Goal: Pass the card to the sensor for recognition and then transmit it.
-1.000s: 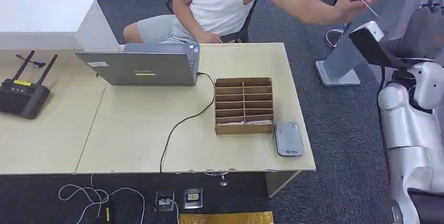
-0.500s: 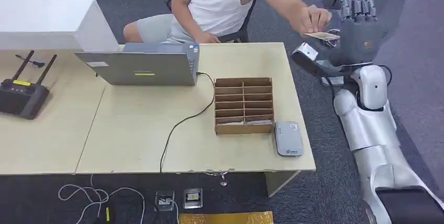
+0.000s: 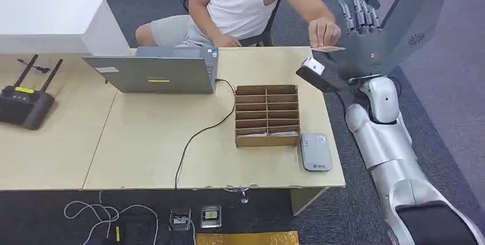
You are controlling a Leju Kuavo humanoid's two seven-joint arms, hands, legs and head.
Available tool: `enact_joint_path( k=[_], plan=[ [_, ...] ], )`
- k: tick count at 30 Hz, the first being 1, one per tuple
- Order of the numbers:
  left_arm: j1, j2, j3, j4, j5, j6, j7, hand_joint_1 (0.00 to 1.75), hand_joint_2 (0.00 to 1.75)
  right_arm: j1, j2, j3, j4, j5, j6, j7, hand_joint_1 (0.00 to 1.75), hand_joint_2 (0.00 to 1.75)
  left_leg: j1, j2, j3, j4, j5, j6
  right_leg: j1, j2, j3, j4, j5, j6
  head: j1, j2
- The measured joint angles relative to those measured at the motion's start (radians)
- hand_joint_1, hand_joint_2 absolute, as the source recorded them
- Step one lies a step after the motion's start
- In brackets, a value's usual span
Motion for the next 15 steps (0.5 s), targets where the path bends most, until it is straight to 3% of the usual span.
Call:
enact_joint_path(
  k=[2, 3, 5, 10, 15],
  plan=[
    [0.000, 0.000, 0.000, 0.000, 0.000, 0.002, 0.000, 0.00, 0.00, 0.000, 0.003, 0.000, 0.009, -0.023, 0.010, -0.005, 0.54, 1.75, 0.000, 0.000, 0.000, 0.000, 0.000, 0.000, 0.000, 0.000, 0.000, 0.000, 0.000, 0.000, 0.000, 0.000],
    [0.000, 0.000, 0.000, 0.000, 0.000, 0.004, 0.000, 0.00, 0.00, 0.000, 0.005, 0.000, 0.012, -0.034, 0.018, -0.011, 1.52, 1.75, 0.000, 0.000, 0.000, 0.000, 0.000, 0.000, 0.000, 0.000, 0.000, 0.000, 0.000, 0.000, 0.000, 0.000],
    [0.000, 0.001, 0.000, 0.000, -0.003, 0.002, 0.000, 0.00, 0.00, 0.000, 0.010, 0.001, 0.018, -0.069, 0.062, -0.031, 1.75, 1.75, 0.000, 0.000, 0.000, 0.000, 0.000, 0.000, 0.000, 0.000, 0.000, 0.000, 0.000, 0.000, 0.000, 0.000],
    [0.000, 0.006, 0.000, 0.000, -0.003, -0.011, 0.006, 0.00, 0.00, 0.006, 0.018, 0.021, 0.019, -0.125, 0.192, -0.053, 1.75, 1.75, 0.000, 0.000, 0.000, 0.000, 0.000, 0.000, 0.000, 0.000, 0.000, 0.000, 0.000, 0.000, 0.000, 0.000],
    [0.000, 0.011, 0.000, 0.000, -0.003, -0.011, 0.007, 0.00, 0.00, 0.012, 0.026, 0.032, 0.019, -0.134, 0.219, -0.053, 1.75, 1.75, 0.000, 0.000, 0.000, 0.000, 0.000, 0.000, 0.000, 0.000, 0.000, 0.000, 0.000, 0.000, 0.000, 0.000]
  ],
)
